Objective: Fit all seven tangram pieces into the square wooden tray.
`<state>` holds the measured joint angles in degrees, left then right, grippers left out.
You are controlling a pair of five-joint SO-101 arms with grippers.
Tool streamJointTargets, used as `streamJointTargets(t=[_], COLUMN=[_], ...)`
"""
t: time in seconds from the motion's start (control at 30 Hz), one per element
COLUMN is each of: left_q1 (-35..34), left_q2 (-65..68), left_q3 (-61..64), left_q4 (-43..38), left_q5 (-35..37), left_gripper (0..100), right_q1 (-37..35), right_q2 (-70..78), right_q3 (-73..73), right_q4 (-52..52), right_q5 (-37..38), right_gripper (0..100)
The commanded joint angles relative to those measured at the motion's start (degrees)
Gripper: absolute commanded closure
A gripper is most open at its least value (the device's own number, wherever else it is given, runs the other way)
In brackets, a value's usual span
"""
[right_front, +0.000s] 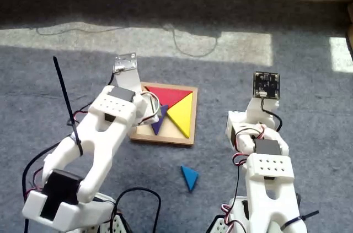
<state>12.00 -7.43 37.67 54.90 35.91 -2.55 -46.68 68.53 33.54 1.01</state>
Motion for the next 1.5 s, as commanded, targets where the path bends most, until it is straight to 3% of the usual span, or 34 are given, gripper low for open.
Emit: streamJointTargets(t=[0.0,0.3,0.5,0.7,1.0,1.13,1.47], left_q1=[-3.3,2.24,5.41,5.05,0.04,-3.65,-4.26], left_q2=[-0.92,-0.84,0.13,6.73,17.54,17.54,17.45], left_q3=[-0.92,-9.01,-9.54,-11.56,-25.27,-25.8,-26.15], left_q4=[0.97,0.97,0.7,0.97,13.27,15.56,21.54], left_q5=[0.18,-1.05,-18.55,-24.35,-24.0,-20.75,-20.48], left_gripper=[77,77,77,77,77,77,77], right_q1=[0.57,0.57,0.57,0.57,0.57,0.57,0.57], right_q2=[-1.36,-1.36,-1.36,-1.36,-1.36,-1.36,-1.36], right_q3=[-0.4,-0.48,-0.48,-0.48,-0.4,-0.4,-0.4], right_q4=[-1.27,-1.27,-1.27,-1.27,-1.27,-1.27,-1.27], right_q5=[0.62,0.62,0.62,0.62,0.62,0.62,0.62], right_gripper=[98.8,98.8,98.8,98.8,98.8,98.8,98.8])
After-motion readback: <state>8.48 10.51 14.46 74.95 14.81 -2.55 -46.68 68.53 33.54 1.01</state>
